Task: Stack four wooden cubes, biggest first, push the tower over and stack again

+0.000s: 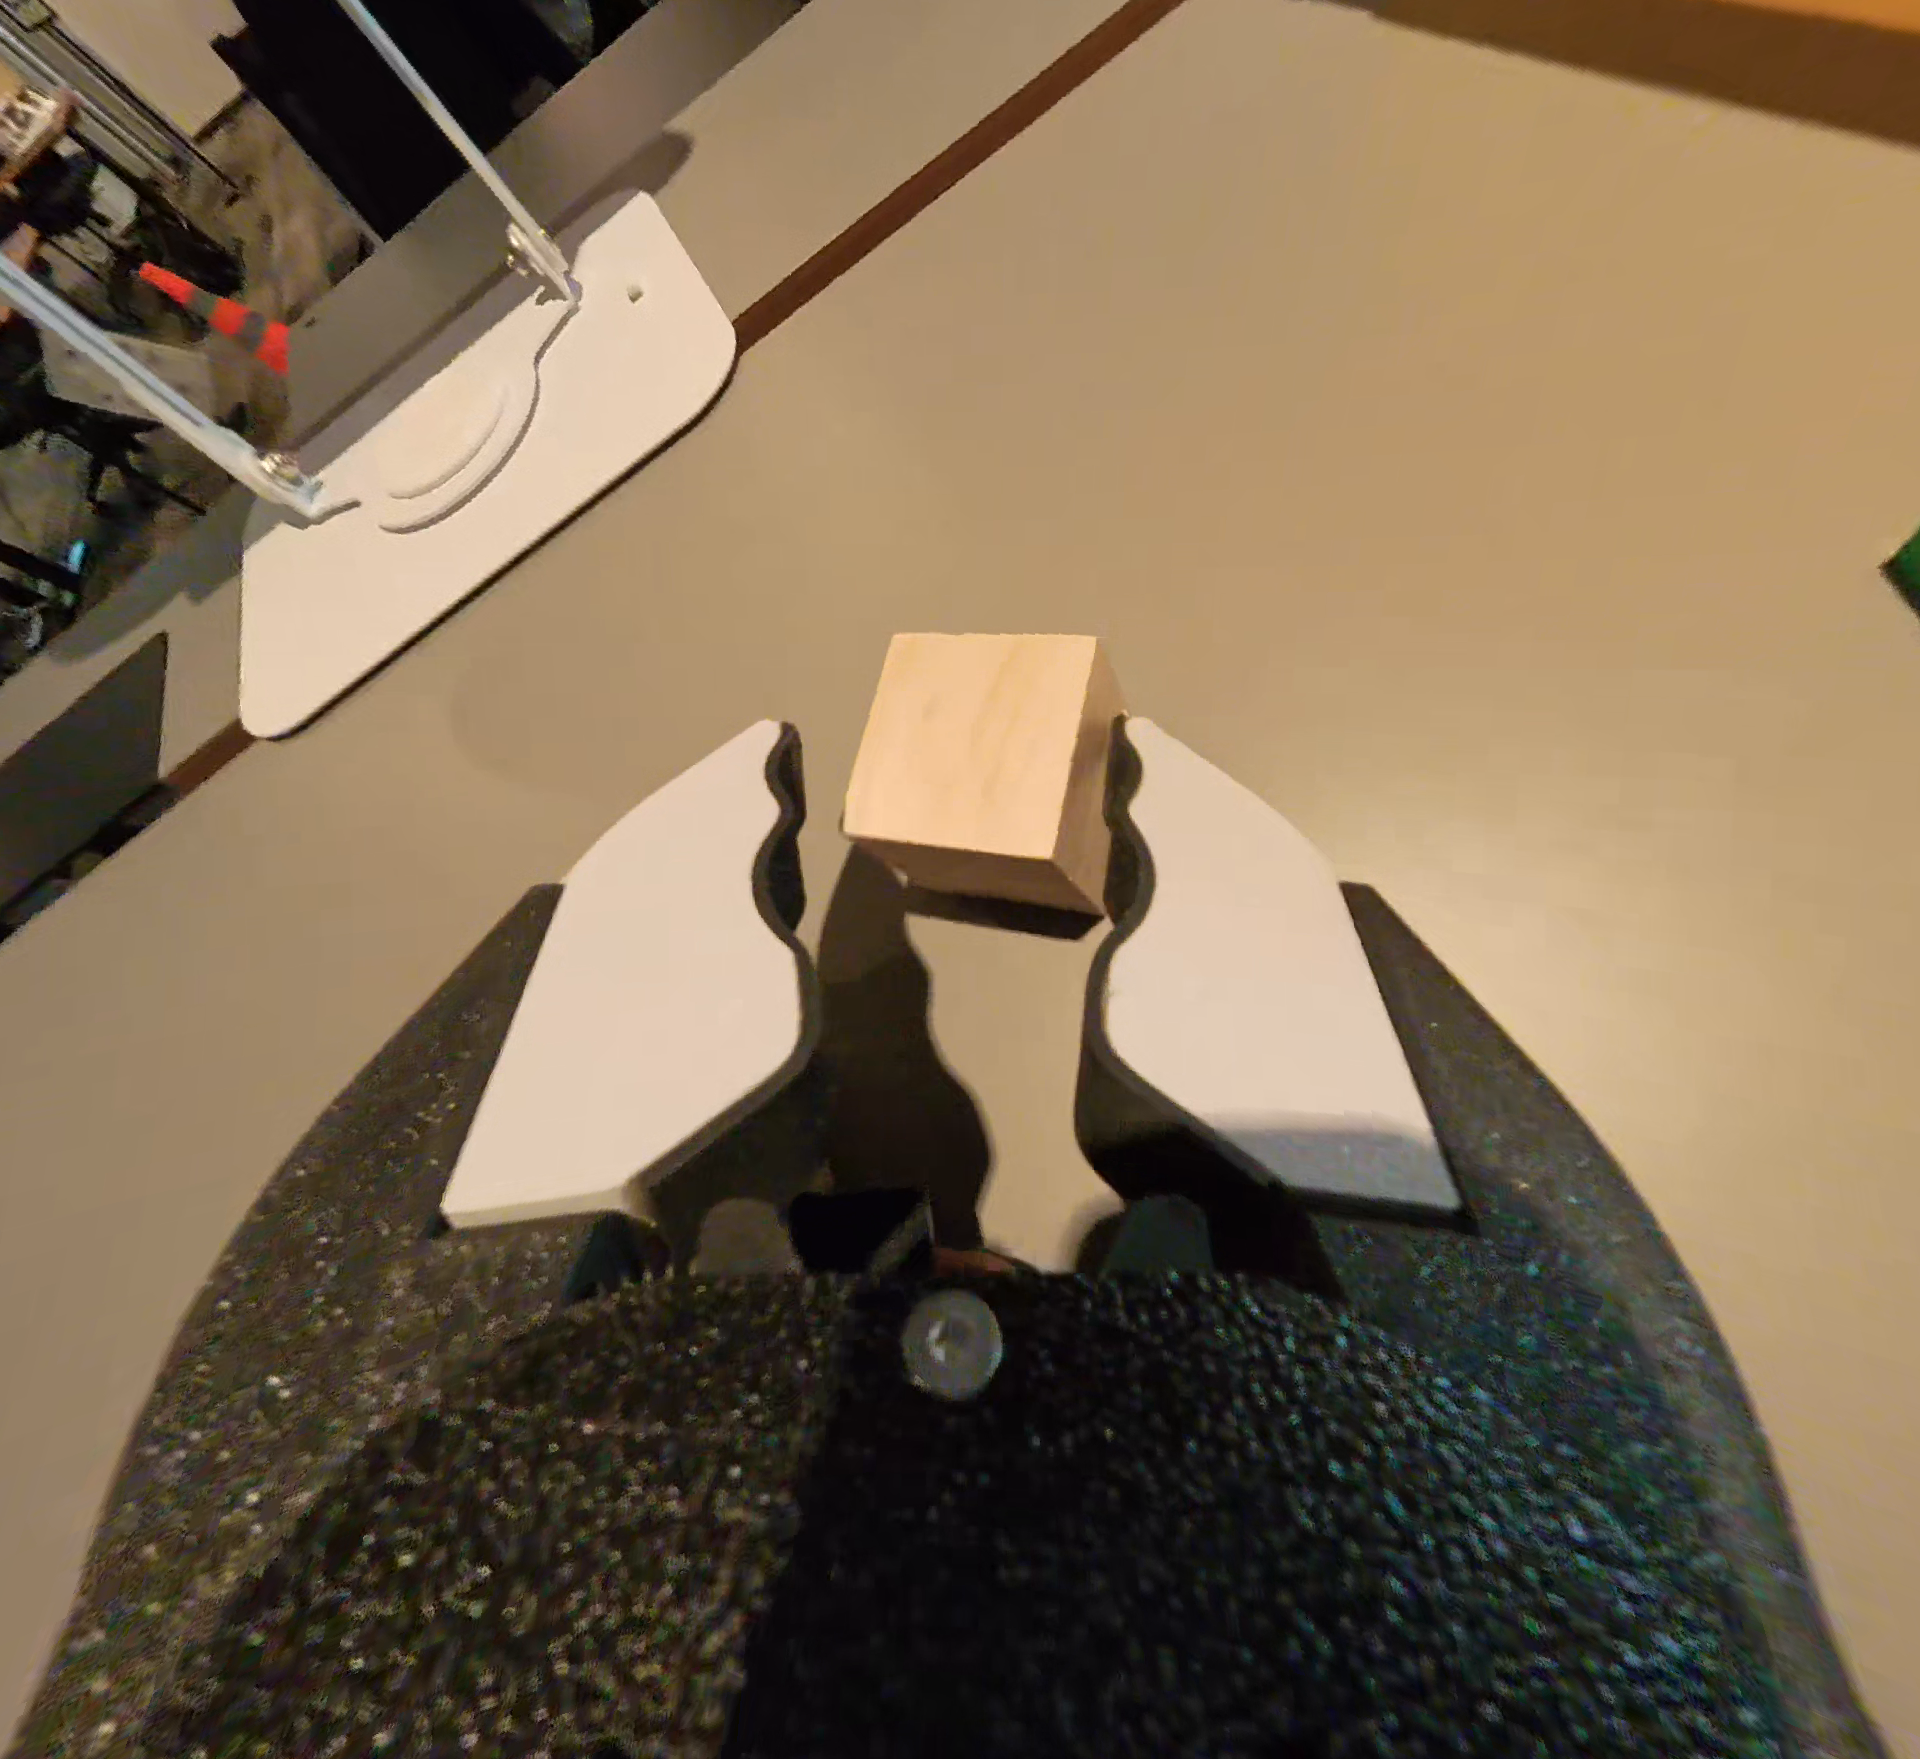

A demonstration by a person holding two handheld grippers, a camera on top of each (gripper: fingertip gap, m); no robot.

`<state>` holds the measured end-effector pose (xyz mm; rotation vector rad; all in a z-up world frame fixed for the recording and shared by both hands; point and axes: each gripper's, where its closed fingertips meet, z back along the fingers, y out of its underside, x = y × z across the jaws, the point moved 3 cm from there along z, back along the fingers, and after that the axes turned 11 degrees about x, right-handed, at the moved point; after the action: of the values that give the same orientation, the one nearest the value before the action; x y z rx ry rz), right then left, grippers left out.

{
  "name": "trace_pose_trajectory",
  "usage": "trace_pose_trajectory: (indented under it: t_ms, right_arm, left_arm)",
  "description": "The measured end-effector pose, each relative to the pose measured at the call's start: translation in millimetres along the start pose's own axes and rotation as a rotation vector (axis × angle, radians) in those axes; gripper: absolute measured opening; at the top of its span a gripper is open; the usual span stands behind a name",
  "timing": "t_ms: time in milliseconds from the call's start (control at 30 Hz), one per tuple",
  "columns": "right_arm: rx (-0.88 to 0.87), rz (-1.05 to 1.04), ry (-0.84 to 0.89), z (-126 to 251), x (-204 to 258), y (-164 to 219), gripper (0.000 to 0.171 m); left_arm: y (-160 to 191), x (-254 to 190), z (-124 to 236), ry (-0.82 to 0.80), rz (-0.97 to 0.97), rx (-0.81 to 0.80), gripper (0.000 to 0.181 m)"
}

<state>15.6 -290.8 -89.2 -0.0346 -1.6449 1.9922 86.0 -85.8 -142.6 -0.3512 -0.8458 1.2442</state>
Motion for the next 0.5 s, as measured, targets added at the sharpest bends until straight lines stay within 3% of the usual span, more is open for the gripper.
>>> trace_pose_trajectory:
  t_ms: [67,233,500]
  right_arm:
    - [-0.004,0.000,-0.004,0.6,0.3,-0.2,0.017]
    - [-0.013,-0.004,-0.019,2.3,1.2,-0.5,0.017]
    - [-0.012,-0.002,-0.033,2.3,2.4,-0.3,0.018]
  left_arm:
    - [0.0,-2.4,-4.9,-0.002,-0.035,0.030,0.047]
    - [0.3,-7.6,-4.8,-0.020,-0.102,0.029,0.047]
    - [12.5,-54.2,36.5,0.277,-0.287,-0.121,0.045]
